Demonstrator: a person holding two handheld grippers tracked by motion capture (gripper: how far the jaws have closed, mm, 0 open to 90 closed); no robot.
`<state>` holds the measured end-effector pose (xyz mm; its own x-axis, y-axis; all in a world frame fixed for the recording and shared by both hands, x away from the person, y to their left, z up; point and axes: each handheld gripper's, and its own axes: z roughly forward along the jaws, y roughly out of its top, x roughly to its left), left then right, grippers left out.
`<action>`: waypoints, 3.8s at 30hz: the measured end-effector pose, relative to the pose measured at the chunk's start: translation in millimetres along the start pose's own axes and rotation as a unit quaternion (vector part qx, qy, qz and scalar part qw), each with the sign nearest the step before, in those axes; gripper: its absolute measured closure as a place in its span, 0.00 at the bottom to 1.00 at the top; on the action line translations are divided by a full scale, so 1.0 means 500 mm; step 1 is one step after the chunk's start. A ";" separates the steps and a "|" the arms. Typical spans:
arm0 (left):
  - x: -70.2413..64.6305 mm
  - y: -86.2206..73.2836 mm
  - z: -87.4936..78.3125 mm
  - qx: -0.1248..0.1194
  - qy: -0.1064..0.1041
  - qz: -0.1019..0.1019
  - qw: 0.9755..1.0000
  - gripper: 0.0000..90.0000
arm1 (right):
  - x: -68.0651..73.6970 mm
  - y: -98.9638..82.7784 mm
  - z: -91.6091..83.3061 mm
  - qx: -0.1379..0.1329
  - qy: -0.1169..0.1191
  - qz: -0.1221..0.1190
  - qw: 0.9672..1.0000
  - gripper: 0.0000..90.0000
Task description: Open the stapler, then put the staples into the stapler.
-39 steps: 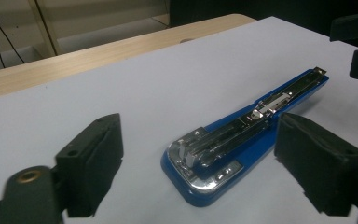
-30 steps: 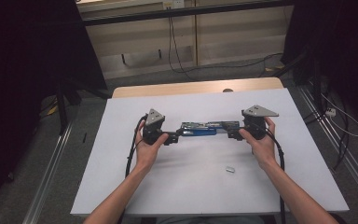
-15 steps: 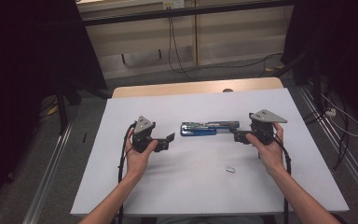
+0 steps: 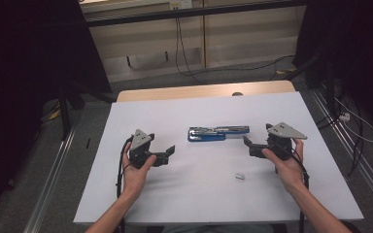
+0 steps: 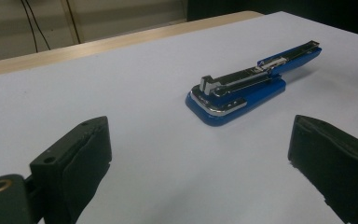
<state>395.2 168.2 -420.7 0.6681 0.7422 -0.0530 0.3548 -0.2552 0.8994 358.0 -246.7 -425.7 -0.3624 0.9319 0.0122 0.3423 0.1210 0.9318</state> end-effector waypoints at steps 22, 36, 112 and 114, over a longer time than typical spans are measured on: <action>-0.017 -0.039 -0.090 -0.002 0.010 -0.012 1.000 0.06 | 0.000 -0.046 -0.095 0.011 -0.005 0.009 1.000 0.08; -0.022 -0.045 -0.100 -0.002 0.013 0.000 1.000 0.06 | 0.021 -0.050 -0.085 0.025 0.023 -0.008 0.999 0.09; -0.037 -0.044 -0.098 0.000 0.004 0.005 1.000 0.05 | 0.082 -0.002 -0.003 0.319 0.256 -0.105 0.906 0.60; -0.039 -0.044 -0.098 0.003 0.004 0.008 1.000 0.05 | 0.085 -0.001 -0.003 0.324 0.257 -0.112 0.904 0.66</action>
<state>342.5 189.9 -418.2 0.6691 0.7423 -0.0352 0.3473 -0.2705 0.8979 340.9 -207.6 -425.3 -0.7838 0.5969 0.1712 0.5849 0.6170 0.5265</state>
